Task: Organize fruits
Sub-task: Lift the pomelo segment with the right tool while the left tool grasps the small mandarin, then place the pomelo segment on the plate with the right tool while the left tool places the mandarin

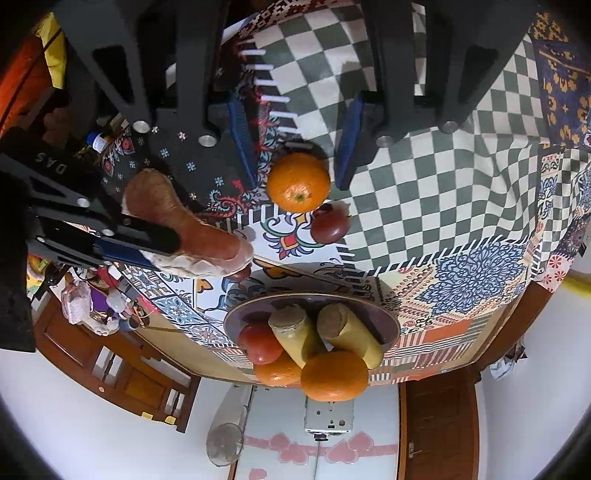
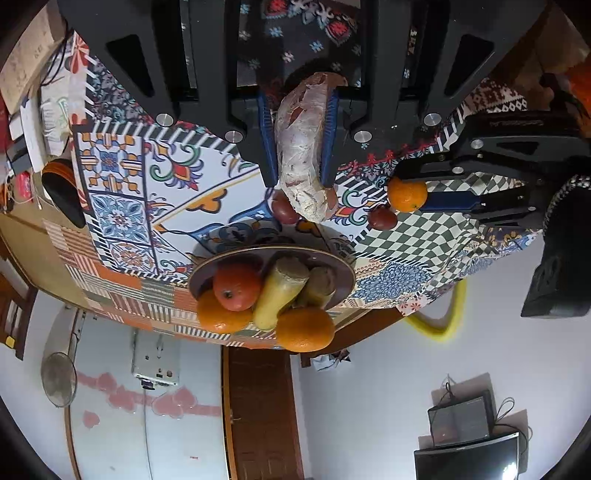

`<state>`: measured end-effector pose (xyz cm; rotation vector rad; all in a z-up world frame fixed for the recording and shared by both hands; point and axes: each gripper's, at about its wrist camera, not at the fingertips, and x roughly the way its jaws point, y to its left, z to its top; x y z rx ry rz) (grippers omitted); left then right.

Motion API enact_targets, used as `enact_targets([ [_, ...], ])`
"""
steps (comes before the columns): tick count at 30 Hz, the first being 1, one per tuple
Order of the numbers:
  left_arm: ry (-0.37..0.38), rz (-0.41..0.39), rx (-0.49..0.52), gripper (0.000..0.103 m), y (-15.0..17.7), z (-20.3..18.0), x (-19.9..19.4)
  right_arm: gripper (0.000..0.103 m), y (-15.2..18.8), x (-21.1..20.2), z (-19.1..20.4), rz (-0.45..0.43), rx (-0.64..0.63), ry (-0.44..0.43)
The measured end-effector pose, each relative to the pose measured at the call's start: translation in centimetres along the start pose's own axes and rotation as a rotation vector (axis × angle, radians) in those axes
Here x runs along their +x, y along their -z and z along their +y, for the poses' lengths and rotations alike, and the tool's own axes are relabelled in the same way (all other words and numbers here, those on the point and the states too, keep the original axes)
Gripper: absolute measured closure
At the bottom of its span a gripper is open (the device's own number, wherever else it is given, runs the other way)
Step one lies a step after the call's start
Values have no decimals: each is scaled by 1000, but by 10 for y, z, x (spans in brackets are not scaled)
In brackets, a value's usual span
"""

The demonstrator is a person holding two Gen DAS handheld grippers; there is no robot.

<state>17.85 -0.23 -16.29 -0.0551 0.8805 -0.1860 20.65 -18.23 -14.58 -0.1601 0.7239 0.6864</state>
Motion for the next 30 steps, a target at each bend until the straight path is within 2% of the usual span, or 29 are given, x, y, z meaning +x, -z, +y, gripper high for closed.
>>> enact_targets([
  [2, -17, -7, 1, 68, -1, 0, 1, 82, 0, -4, -3, -8, 7, 4],
  [7, -4, -14, -3, 69, -2, 3, -2, 82, -3, -13, -7, -35, 18, 5],
  [20, -66, -156, -16, 69, -42, 25, -42, 82, -36, -24, -23, -136, 53, 23],
  [30, -88, -181, -19, 69, -75, 41, -29, 82, -68, -18, -33, -202, 68, 28],
])
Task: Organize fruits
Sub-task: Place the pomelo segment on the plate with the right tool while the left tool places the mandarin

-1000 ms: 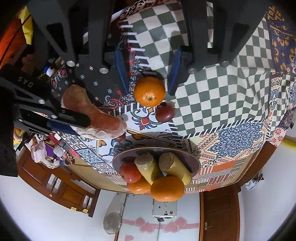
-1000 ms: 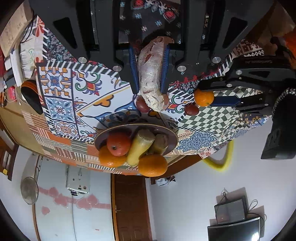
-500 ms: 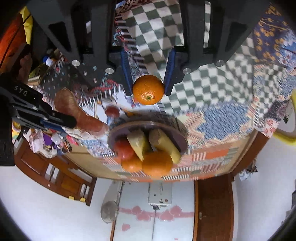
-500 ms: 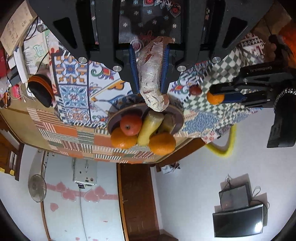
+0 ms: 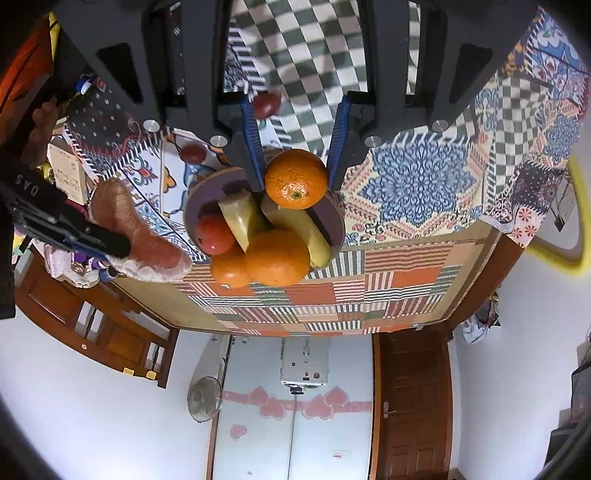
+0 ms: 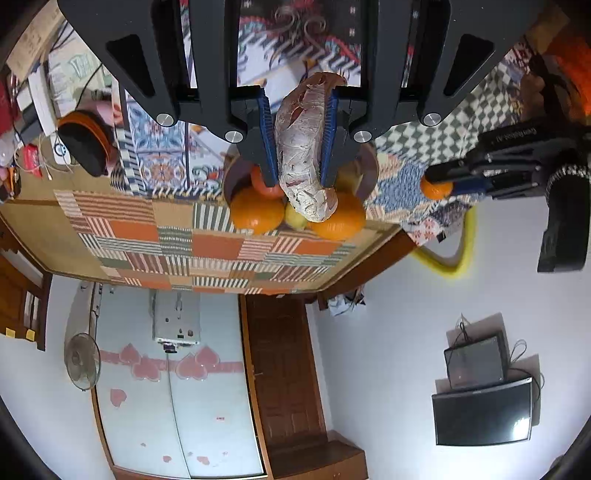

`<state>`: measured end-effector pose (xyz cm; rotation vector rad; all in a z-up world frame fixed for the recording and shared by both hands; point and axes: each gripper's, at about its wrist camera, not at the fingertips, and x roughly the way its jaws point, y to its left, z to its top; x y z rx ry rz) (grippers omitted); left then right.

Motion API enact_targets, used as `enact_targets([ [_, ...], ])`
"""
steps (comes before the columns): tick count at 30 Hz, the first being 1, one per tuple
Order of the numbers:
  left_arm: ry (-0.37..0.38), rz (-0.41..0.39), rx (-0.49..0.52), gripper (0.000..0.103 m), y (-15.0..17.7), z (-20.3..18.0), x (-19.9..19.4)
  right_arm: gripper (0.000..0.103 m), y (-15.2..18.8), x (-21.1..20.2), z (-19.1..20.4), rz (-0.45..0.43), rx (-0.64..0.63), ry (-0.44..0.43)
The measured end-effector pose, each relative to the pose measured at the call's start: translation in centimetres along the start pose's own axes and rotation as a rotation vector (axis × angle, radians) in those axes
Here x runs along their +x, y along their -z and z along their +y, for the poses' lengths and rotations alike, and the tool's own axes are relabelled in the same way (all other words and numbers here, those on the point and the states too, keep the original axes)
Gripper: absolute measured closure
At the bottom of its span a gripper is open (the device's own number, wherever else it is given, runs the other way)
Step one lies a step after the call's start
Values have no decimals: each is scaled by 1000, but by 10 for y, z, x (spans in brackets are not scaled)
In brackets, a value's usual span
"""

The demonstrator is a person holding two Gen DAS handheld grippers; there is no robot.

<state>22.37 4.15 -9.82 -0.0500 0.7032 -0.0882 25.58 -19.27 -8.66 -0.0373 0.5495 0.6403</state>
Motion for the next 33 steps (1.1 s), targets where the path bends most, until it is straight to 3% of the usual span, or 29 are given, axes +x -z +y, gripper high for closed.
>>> enact_targets([
  [18, -21, 42, 0, 69, -22, 17, 59, 82, -23, 50, -6, 0, 10, 40],
  [33, -18, 108, -5, 69, -21, 21, 96, 82, -20, 91, 0, 98, -22, 62],
])
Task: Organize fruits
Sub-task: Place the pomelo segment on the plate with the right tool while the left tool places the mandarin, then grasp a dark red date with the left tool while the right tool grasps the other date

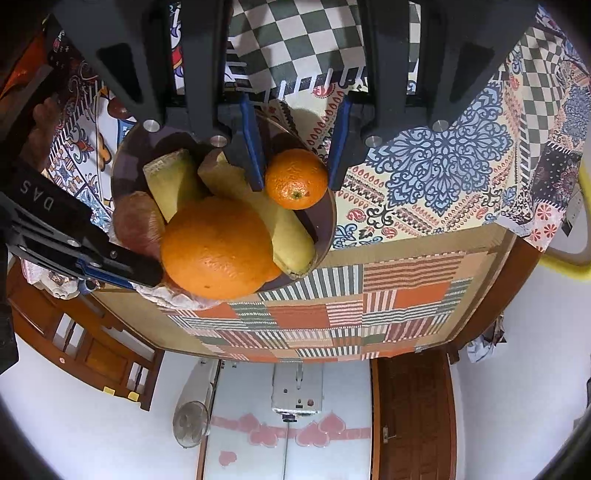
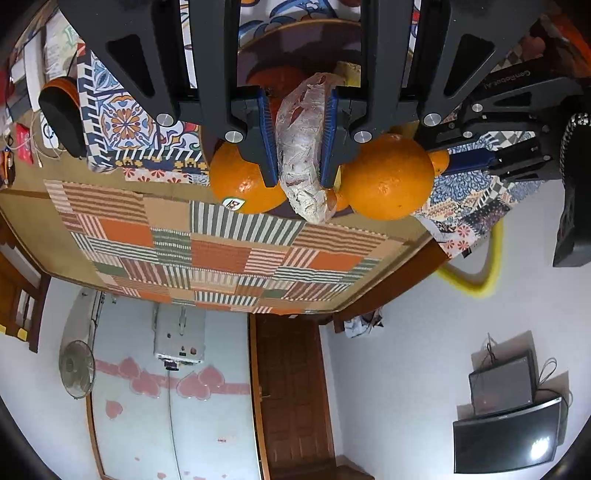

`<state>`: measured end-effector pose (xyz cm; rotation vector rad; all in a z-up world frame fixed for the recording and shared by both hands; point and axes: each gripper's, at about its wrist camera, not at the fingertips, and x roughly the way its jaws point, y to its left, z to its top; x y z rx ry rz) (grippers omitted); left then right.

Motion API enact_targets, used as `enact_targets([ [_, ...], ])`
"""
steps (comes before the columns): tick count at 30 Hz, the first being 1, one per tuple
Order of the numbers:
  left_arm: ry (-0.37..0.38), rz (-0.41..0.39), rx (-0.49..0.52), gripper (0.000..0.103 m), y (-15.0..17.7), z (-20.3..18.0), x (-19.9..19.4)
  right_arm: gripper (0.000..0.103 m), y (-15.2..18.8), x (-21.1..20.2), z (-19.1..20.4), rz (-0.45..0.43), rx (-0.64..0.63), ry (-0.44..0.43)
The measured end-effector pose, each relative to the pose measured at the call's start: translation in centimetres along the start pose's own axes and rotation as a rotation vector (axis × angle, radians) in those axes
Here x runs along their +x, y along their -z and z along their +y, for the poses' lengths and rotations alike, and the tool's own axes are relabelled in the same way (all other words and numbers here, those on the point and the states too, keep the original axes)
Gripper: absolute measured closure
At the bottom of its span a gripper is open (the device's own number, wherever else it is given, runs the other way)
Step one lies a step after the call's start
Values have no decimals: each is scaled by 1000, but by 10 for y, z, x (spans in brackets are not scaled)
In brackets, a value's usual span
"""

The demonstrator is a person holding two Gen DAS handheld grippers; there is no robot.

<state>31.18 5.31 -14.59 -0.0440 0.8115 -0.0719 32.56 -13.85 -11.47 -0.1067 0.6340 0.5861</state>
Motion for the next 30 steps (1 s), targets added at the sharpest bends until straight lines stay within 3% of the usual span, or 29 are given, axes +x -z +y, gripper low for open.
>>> enact_targets([
  [8, -11, 15, 0, 68, -2, -3, 4, 81, -4, -1, -5, 17, 18, -9],
  [15, -19, 7, 0, 51, 1, -3, -4, 80, -4, -4, 0, 37, -2, 3],
  [30, -21, -79, 20, 51, 12, -22, -75, 77, 5, -59, 6, -6, -25, -3],
])
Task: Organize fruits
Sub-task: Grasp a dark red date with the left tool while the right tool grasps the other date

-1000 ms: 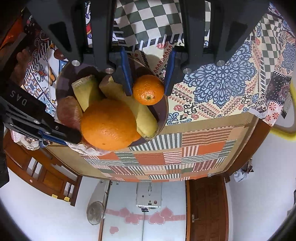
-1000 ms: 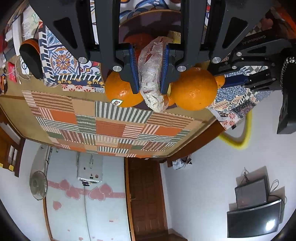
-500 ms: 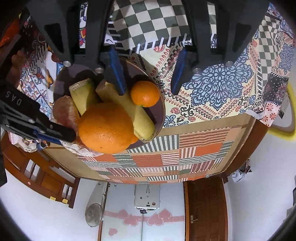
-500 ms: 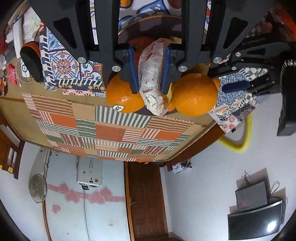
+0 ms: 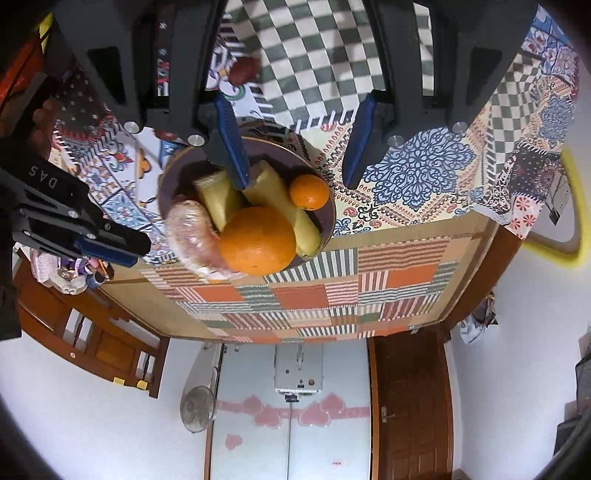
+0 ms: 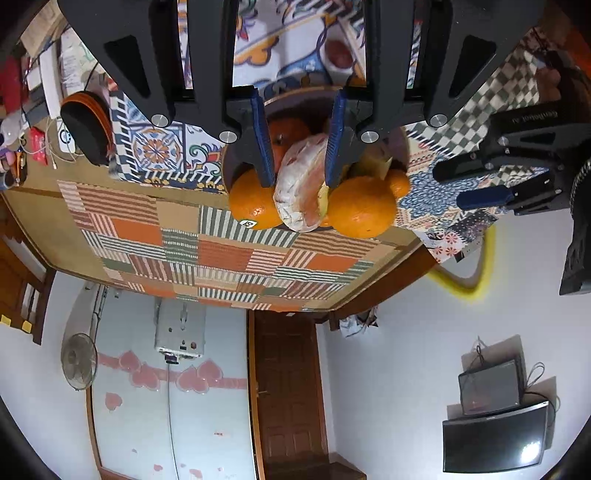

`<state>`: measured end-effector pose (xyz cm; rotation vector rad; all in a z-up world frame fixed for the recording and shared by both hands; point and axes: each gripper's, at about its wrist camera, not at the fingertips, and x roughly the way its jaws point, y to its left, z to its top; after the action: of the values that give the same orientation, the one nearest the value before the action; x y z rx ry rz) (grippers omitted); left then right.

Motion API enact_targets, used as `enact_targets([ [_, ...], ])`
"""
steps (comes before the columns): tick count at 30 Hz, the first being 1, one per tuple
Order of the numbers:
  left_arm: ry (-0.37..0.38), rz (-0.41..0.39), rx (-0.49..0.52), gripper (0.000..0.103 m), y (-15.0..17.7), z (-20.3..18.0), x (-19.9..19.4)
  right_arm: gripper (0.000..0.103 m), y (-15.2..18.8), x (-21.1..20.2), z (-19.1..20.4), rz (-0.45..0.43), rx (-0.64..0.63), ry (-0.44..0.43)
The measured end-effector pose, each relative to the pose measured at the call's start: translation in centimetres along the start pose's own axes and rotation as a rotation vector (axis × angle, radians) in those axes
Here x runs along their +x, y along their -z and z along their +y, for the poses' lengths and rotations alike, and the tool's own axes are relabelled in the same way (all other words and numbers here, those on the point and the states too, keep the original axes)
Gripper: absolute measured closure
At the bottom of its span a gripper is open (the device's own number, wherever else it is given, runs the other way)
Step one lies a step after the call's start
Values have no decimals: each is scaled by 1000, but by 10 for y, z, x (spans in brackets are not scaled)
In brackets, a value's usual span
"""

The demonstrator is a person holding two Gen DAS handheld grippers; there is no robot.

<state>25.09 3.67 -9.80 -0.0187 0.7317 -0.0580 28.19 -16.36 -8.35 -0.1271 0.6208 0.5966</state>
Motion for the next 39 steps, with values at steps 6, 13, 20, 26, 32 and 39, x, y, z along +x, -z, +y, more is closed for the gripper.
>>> enact_targets([
  [6, 4, -12, 4, 50, 8, -6, -26, 72, 8, -26, 5, -24, -17, -6],
  [13, 10, 11, 7, 50, 27, -15, -37, 67, 25, -41, 9, -18, -38, -11],
  [20, 25, 58, 5, 50, 48, -21, -28, 65, 51, -33, 12, 37, -62, -8],
  [26, 40, 113, 1, 50, 61, -21, -6, 65, 70, -13, 14, 105, -76, -20],
  [32, 64, 156, -5, 50, 71, -21, 13, 65, 79, 10, 16, 156, -87, -34],
  [39, 78, 162, 13, 61, 74, -25, 26, 65, 78, 30, 18, 197, -86, -62],
])
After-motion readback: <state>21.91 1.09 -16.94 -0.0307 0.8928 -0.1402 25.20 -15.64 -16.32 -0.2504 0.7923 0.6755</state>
